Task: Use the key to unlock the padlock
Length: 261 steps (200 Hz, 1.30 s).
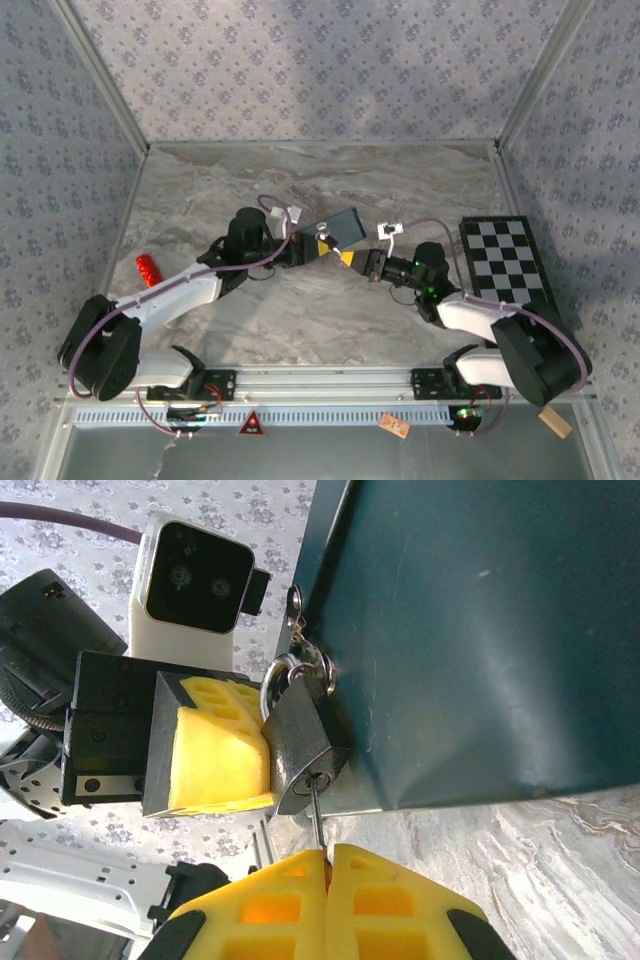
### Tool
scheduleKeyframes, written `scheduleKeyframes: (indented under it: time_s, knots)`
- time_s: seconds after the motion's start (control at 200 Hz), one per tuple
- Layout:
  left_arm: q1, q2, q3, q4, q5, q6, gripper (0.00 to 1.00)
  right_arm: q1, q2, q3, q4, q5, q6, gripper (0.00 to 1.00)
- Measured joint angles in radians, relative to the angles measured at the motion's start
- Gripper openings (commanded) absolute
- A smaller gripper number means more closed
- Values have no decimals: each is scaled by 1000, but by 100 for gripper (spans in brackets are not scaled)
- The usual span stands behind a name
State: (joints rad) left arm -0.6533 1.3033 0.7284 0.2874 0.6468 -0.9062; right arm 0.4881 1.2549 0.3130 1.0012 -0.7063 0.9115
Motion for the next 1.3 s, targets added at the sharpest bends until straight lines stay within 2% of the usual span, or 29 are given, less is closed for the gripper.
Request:
scheduleKeyframes:
  time_s: [0.325, 0.78, 0.89, 1.114, 1.304]
  knots:
    - [-3, 29, 14, -1, 0, 6, 0, 0, -10, 0, -34, 16, -20, 0]
    - [-16, 33, 21, -8, 0, 8, 0, 1, -78, 0, -138, 37, -133, 0]
    - [-16, 42, 28, -8, -5, 11, 0, -16, -44, 0, -92, 21, -82, 0]
    - [-15, 48, 29, -37, -49, 26, 0, -32, 124, 0, 105, -32, 89, 0]
    - [-15, 48, 29, -52, -57, 27, 0, -32, 148, 0, 138, -50, 144, 0]
